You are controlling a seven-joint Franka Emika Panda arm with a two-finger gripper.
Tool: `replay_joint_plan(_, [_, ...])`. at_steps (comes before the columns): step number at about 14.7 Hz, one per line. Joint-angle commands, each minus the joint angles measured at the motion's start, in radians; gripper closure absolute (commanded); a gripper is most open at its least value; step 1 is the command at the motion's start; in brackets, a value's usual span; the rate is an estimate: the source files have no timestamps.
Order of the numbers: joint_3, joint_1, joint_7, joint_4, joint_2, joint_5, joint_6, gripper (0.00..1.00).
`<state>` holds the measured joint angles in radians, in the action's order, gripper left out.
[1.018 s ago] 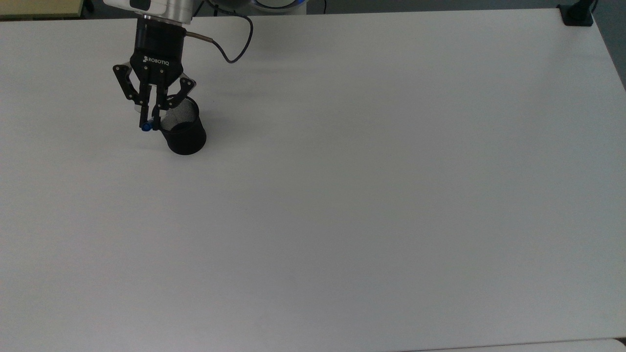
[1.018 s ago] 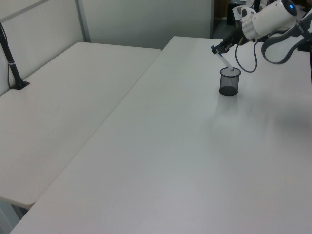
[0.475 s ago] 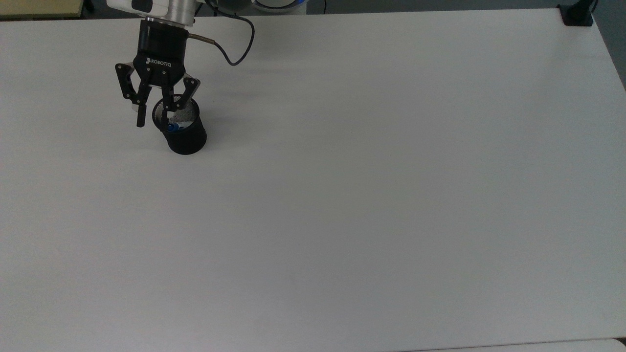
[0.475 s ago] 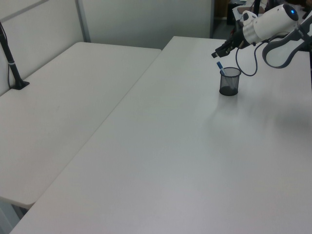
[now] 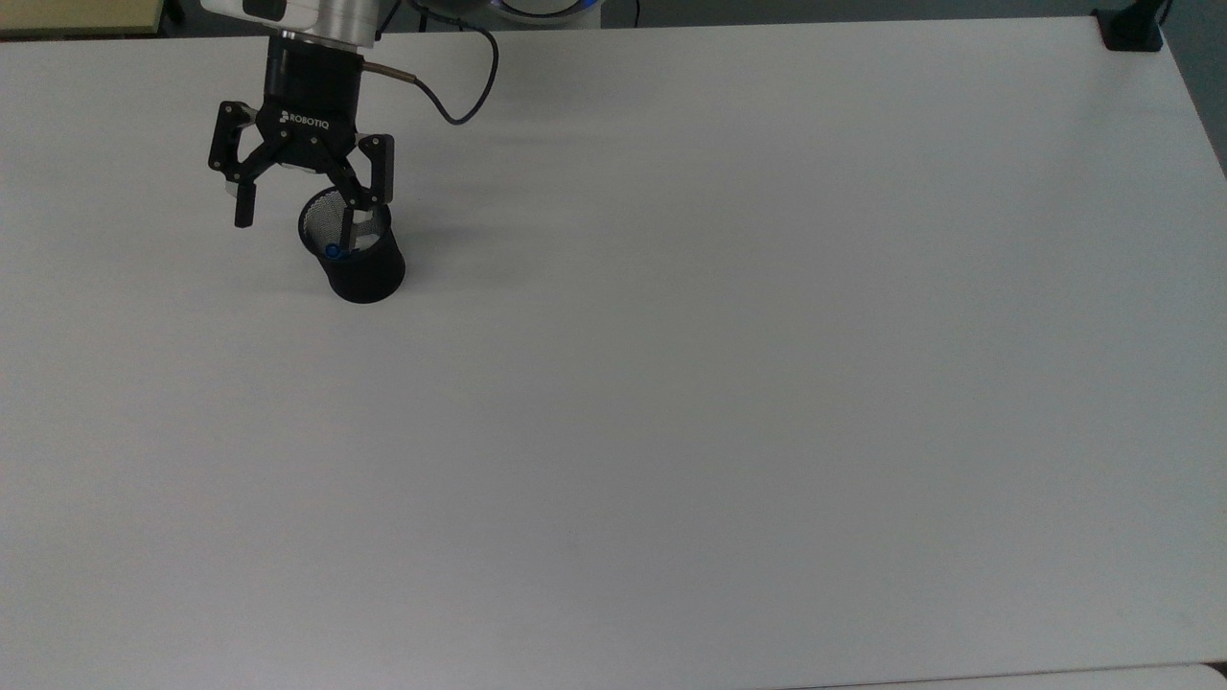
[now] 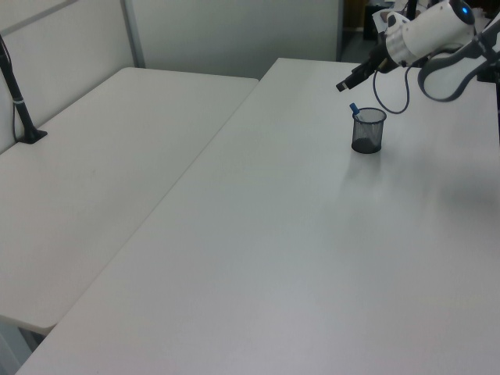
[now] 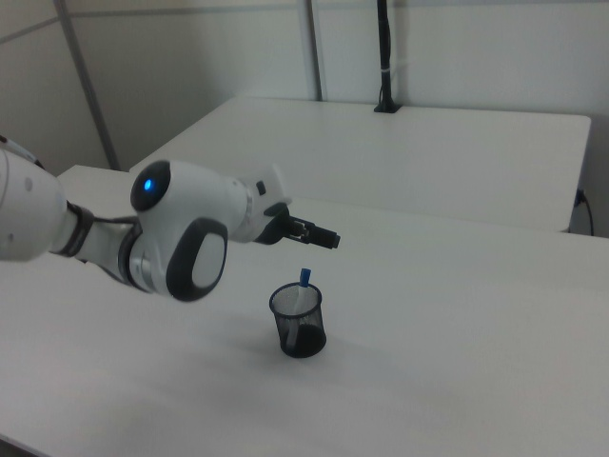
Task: Insert the marker
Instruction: 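Lower the marker into the cup and open the gripper, then raise the open gripper up from the cup rim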
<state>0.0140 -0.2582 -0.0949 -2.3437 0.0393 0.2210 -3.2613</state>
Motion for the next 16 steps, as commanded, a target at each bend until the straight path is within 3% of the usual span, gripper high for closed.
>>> replay_joint_plan(1, [-0.053,0.010,-0.106,0.235,-0.053,0.005,0.548,0.00])
replay_joint_plan(2, [-0.080,0.010,-0.124,0.357,-0.044,0.000,0.806,0.00])
replay_joint_plan(4, [-0.097,0.034,-0.129,0.488,-0.044,-0.035,1.101,0.00])
replay_joint_plan(6, [-0.097,0.062,-0.129,0.559,-0.055,-0.151,1.278,0.00])
replay_joint_plan(8, [-0.098,0.082,-0.126,0.624,-0.052,-0.184,1.449,0.00])
replay_joint_plan(16, [-0.097,0.083,-0.121,0.633,-0.049,-0.192,1.460,0.00])
